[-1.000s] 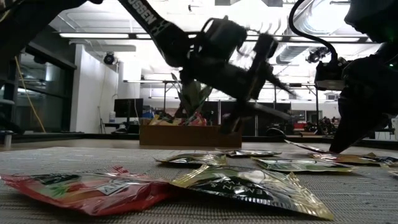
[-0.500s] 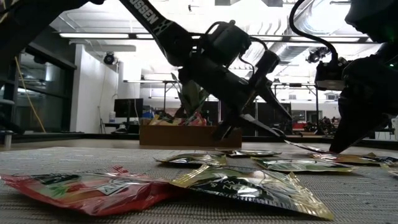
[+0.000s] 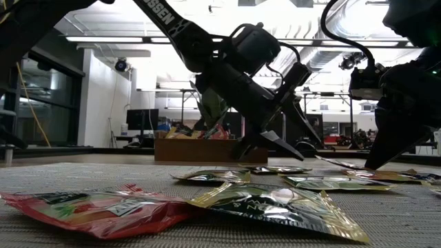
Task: Pick & Place Tea
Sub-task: Put the red tea bag into the middle section of the wooden organizer
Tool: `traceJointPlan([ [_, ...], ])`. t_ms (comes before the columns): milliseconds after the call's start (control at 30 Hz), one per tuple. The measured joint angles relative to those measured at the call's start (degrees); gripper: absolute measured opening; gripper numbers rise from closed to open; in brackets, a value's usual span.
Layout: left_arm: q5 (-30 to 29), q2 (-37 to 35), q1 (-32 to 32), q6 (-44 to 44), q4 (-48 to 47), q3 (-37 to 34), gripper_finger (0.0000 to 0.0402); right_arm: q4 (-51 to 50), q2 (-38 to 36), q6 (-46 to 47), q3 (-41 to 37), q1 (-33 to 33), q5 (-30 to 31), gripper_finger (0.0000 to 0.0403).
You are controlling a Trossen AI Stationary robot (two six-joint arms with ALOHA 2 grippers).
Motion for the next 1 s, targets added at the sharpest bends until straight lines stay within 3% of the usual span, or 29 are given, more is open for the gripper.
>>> traceJointPlan([
  [1000,3.52,0.0,-0.04,0.89,-0.02,0.0,0.0165,6.86,0.22,-6.05,-0.02,-4.91,-1.21,0.0],
])
